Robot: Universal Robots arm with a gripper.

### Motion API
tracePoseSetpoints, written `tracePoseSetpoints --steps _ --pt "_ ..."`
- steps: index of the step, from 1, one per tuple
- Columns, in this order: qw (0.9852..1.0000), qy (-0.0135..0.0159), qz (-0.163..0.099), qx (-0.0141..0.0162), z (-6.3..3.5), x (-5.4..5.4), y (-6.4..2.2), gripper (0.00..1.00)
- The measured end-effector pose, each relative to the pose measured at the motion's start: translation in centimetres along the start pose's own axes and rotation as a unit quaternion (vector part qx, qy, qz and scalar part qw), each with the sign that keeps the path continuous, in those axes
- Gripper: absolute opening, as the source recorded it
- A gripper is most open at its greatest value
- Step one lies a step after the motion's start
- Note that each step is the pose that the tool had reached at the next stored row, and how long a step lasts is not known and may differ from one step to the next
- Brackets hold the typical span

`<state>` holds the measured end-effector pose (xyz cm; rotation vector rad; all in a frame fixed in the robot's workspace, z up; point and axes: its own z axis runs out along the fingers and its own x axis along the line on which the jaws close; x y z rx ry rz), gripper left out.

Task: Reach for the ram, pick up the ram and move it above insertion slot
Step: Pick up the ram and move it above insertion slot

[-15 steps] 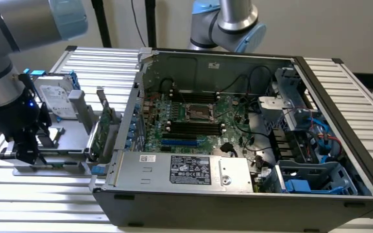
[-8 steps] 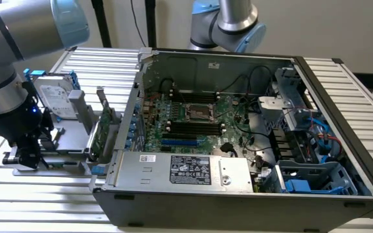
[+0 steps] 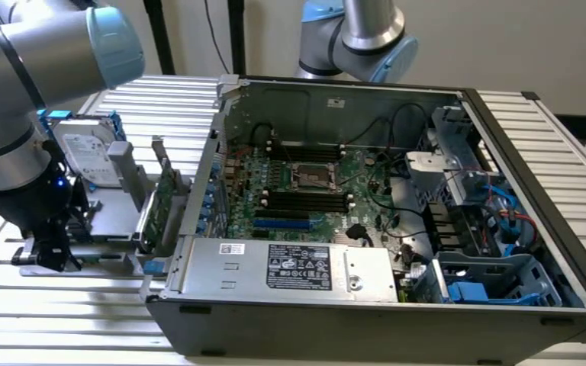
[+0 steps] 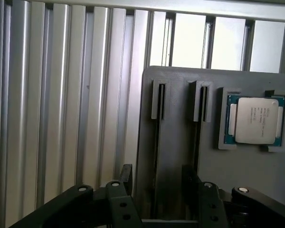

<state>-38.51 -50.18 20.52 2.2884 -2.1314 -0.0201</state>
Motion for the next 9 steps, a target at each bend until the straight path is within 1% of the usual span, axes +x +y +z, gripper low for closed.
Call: tracePoseSetpoints --steps 5,9 --pt "1.0000 -0.0027 0.003 0.0002 0.33 0.00 -0.02 0.54" --pt "1.0000 -0.0036 0.006 0.0002 0.57 0.01 -0.05 0.54"
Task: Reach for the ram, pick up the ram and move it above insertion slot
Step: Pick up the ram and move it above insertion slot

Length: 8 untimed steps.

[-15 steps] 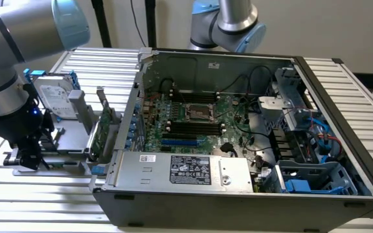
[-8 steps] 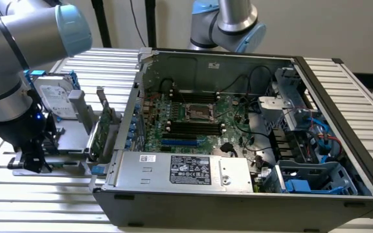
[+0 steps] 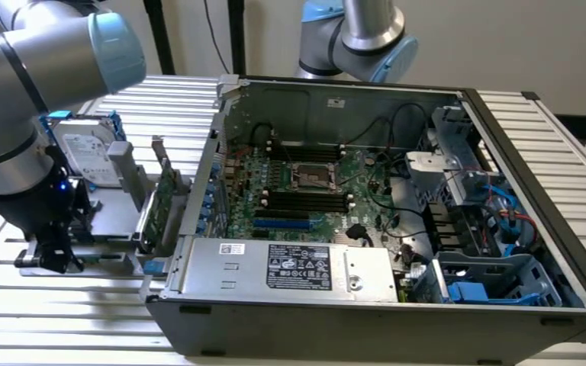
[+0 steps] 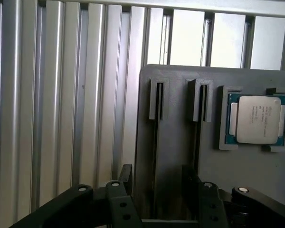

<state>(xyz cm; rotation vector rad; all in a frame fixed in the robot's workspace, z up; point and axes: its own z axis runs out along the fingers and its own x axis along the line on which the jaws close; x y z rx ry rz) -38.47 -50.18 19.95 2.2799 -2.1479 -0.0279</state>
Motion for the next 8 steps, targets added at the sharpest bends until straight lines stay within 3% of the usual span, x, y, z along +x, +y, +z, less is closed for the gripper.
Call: tracePoseSetpoints --steps 3,7,8 --pt "1.0000 -0.0001 0.002 0.0000 0.12 0.00 -0.03 0.45" --pt "1.0000 -0.0002 0.003 0.0001 0.19 0.01 -0.11 0.21" --pt "1.0000 -0.0001 0.004 0.0001 0.18 0.01 -0.13 0.21"
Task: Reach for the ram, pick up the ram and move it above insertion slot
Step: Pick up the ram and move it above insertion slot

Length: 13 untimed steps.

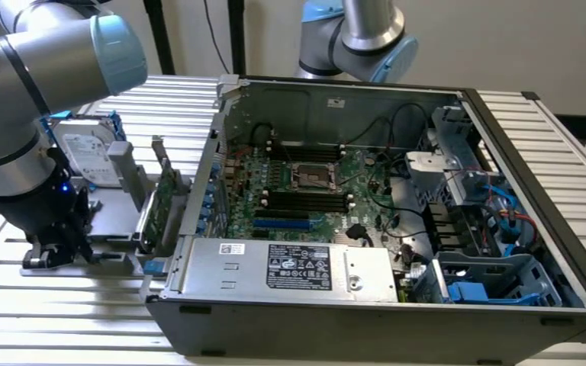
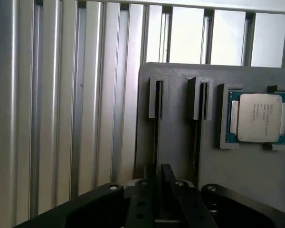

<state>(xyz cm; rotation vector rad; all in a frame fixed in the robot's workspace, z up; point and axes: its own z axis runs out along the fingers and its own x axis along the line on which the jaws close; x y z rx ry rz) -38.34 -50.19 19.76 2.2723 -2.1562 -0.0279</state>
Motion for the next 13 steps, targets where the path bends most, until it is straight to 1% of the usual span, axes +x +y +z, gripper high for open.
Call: tracePoseSetpoints --steps 1,2,7,10,13 --pt "1.0000 -0.0001 0.000 0.0000 0.00 0.0 -0.02 0.21" --pt "1.0000 -0.0001 0.000 -0.0002 -0.01 0.0 -0.04 0.15" --pt "1.0000 -0.0002 0.002 -0.0017 -0.18 0.0 -0.12 0.13" --pt "1.0000 -0.0002 0.003 -0.0025 -0.63 0.0 -0.13 0.13" --pt "1.0000 -0.0003 0.003 -0.0026 -1.42 0.0 -0.12 0.13"
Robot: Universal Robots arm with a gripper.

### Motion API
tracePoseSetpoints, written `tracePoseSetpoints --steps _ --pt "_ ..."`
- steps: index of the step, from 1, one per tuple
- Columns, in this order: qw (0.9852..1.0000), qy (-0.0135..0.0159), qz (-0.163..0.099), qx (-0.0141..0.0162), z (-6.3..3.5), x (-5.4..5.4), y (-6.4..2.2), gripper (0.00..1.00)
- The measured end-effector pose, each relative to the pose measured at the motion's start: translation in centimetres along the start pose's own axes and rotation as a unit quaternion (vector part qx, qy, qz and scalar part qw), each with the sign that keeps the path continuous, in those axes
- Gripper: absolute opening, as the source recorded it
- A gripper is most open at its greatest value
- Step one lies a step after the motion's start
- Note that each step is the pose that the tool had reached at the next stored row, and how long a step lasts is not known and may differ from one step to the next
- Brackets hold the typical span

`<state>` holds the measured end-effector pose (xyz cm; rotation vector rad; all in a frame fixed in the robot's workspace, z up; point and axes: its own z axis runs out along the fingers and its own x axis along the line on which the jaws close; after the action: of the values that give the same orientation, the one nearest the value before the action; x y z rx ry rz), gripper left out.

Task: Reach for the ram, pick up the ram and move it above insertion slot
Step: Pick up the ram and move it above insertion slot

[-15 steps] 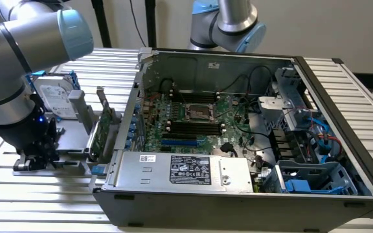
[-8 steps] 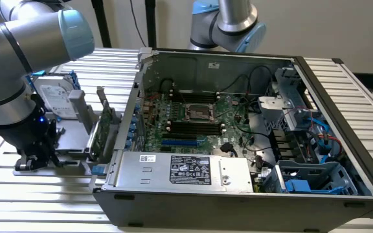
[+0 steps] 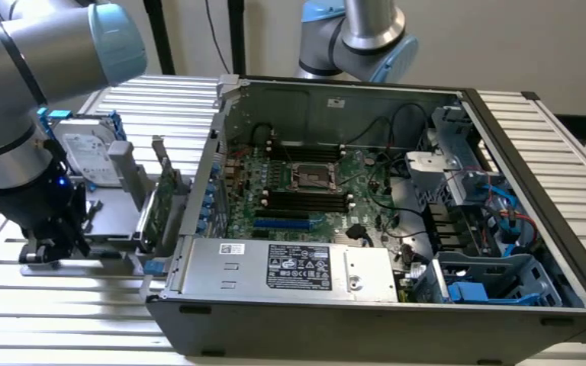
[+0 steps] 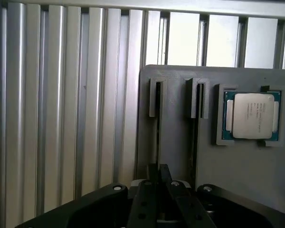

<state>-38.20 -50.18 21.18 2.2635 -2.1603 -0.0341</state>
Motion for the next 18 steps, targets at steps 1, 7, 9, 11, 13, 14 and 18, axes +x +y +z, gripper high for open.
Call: tracePoseSetpoints --steps 1,7,9,11,13,14,18 --pt "1.0000 0.0002 0.000 0.0000 -0.34 0.0 0.01 0.13" --pt "1.0000 0.0005 0.001 0.0000 -3.05 0.0 0.07 0.13" --pt "1.0000 0.0005 0.001 -0.0001 -3.95 0.0 0.10 0.13" --pt "1.0000 0.0005 0.001 0.0000 -4.84 0.0 0.12 0.13" --pt "1.0000 0.0005 0.001 0.0000 -5.77 0.0 0.14 0.13" --pt "1.0000 0.0005 0.001 0.0000 -6.22 0.0 0.14 0.13" --pt "1.0000 0.0005 0.001 -0.0001 -8.04 -0.1 0.09 0.13"
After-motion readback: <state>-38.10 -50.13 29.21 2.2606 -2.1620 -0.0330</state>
